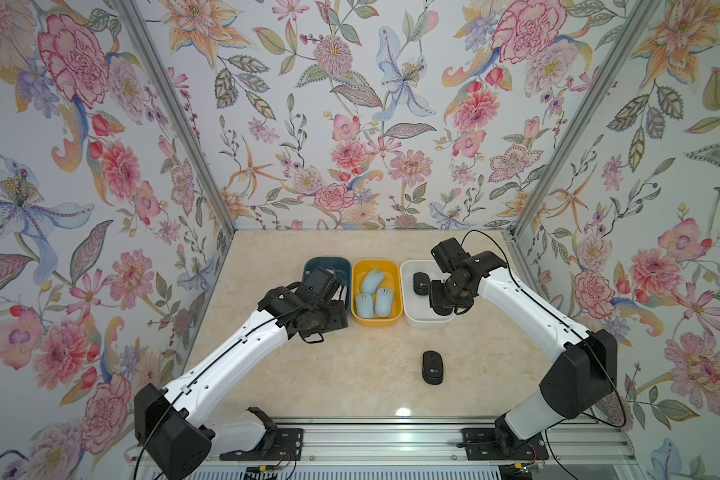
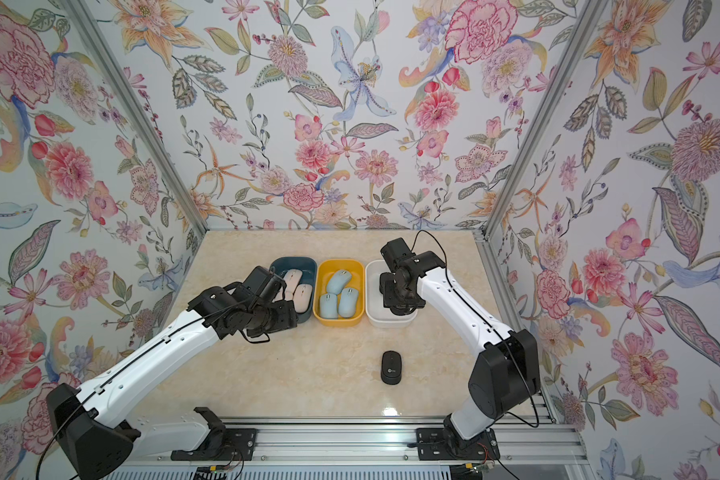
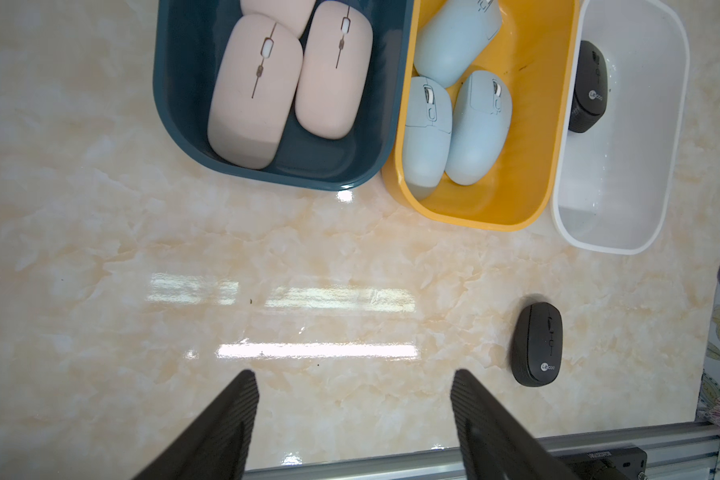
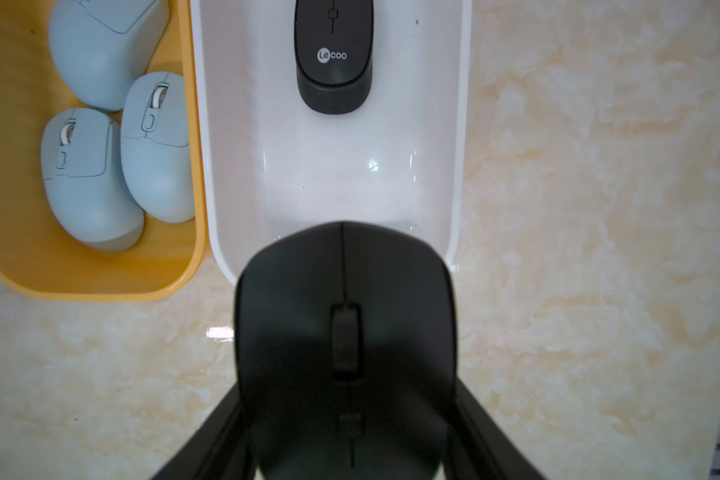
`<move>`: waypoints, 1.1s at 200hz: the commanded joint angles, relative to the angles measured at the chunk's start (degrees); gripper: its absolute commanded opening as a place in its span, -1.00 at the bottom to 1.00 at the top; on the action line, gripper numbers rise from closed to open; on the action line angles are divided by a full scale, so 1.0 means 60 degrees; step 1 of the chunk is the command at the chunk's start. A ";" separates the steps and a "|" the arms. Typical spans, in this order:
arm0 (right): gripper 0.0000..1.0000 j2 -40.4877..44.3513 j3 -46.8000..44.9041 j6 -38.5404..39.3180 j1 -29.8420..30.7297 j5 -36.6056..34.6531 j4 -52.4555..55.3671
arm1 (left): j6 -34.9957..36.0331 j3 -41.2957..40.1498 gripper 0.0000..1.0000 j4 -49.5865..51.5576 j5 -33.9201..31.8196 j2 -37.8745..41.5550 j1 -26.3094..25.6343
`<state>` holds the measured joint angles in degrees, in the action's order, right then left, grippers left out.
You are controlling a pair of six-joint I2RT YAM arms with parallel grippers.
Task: Place the mice by color into the storage box
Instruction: Place the mouse in the storage box.
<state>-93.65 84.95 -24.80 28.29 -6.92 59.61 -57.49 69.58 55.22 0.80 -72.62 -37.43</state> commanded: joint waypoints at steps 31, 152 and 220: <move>0.06 -0.1286 0.1016 0.0579 -0.0305 -0.0021 -0.0150 | -0.0479 0.0128 0.54 0.0082 -0.0561 0.0319 0.0071; 0.07 -0.3509 0.2304 0.0906 -0.1105 0.0562 -0.0511 | -0.0571 0.0362 0.55 0.0208 -0.0678 0.0023 0.0071; 0.07 -0.4553 0.2942 0.1056 -0.1301 0.0620 -0.0471 | -0.0525 0.0474 0.55 0.0222 -0.0649 -0.0167 0.0086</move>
<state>-119.61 100.97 -19.22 21.10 -3.44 56.16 -60.49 71.00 55.40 -1.96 -73.08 -37.43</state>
